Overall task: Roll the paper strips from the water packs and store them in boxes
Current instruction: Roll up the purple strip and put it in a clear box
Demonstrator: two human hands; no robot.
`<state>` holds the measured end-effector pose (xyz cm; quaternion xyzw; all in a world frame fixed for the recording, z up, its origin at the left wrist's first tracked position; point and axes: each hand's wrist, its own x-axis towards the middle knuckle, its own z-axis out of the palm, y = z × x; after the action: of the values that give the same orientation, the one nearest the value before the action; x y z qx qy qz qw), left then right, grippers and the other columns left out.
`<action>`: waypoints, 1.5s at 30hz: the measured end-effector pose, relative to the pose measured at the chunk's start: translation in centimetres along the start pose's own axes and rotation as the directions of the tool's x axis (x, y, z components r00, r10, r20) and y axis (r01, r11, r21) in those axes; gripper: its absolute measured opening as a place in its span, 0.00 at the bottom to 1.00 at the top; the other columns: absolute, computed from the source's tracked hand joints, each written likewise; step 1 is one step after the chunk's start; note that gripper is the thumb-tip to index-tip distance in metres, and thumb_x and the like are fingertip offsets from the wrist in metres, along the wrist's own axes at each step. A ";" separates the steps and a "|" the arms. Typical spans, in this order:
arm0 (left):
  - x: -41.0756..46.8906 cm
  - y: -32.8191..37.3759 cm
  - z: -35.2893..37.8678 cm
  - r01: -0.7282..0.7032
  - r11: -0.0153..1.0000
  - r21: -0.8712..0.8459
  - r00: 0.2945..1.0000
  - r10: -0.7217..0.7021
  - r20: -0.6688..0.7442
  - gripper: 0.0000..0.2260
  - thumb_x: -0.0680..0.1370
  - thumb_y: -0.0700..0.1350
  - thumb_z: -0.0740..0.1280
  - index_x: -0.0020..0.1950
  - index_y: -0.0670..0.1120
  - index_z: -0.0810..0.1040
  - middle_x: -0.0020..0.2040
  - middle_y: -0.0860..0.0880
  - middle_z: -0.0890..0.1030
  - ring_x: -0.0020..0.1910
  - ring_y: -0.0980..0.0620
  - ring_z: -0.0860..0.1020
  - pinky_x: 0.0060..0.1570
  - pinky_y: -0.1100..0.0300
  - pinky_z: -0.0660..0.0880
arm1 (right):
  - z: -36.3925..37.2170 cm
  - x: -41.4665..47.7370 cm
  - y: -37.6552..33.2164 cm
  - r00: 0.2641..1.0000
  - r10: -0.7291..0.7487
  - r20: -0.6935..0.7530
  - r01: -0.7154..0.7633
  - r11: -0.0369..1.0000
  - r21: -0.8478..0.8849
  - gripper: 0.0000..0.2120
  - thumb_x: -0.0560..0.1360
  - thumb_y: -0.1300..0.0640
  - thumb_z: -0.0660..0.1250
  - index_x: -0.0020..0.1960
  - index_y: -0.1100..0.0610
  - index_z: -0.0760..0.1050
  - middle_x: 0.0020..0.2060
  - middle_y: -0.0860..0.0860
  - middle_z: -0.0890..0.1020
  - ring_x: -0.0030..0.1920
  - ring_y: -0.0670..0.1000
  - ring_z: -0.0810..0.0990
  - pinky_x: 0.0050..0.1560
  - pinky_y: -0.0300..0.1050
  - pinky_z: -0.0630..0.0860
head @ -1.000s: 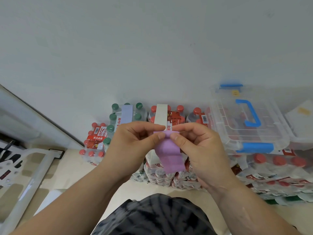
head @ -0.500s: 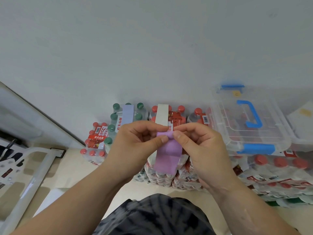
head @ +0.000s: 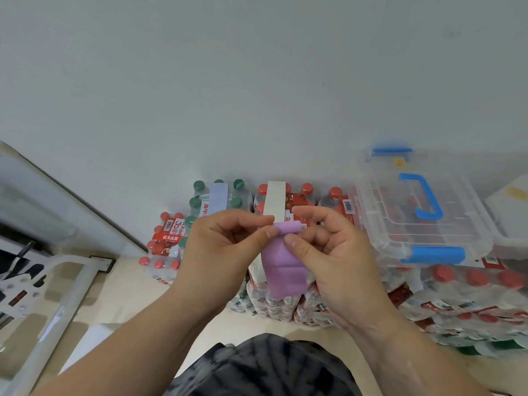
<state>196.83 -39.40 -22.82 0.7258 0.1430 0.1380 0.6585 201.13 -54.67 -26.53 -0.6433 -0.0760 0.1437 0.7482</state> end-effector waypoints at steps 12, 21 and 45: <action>0.0 0.2 -0.2 -0.048 0.999 -0.001 0.993 0.048 0.107 0.04 0.68 0.38 0.76 0.40 0.46 0.86 0.40 0.46 0.85 0.41 0.48 0.83 0.44 0.60 0.79 | 0.0 -0.4 -1.3 0.999 -0.023 -0.034 0.024 0.999 0.042 0.15 0.66 0.51 0.74 0.51 0.57 0.83 0.41 0.52 0.88 0.44 0.52 0.87 0.48 0.48 0.84; 0.0 0.1 -0.3 0.080 0.996 -0.030 0.990 -0.076 0.115 0.06 0.71 0.37 0.74 0.47 0.41 0.86 0.39 0.40 0.85 0.37 0.50 0.83 0.38 0.63 0.79 | -0.2 -0.5 -1.5 0.997 -0.071 -0.034 0.070 0.997 -0.021 0.12 0.72 0.63 0.75 0.49 0.47 0.84 0.42 0.48 0.88 0.44 0.47 0.87 0.45 0.38 0.82; -0.1 -0.4 0.1 0.173 0.973 -0.154 0.976 -0.148 0.163 0.13 0.68 0.40 0.74 0.50 0.39 0.85 0.40 0.38 0.84 0.40 0.42 0.84 0.39 0.55 0.80 | -1.0 -0.2 -1.7 0.994 -0.092 -0.058 0.092 0.996 -0.005 0.12 0.67 0.56 0.76 0.49 0.46 0.87 0.44 0.51 0.88 0.46 0.50 0.86 0.51 0.46 0.84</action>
<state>196.79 -39.46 -23.23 0.6621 0.1394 0.0407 0.7352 201.44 -55.95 -24.96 -0.6440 -0.0839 0.0902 0.7551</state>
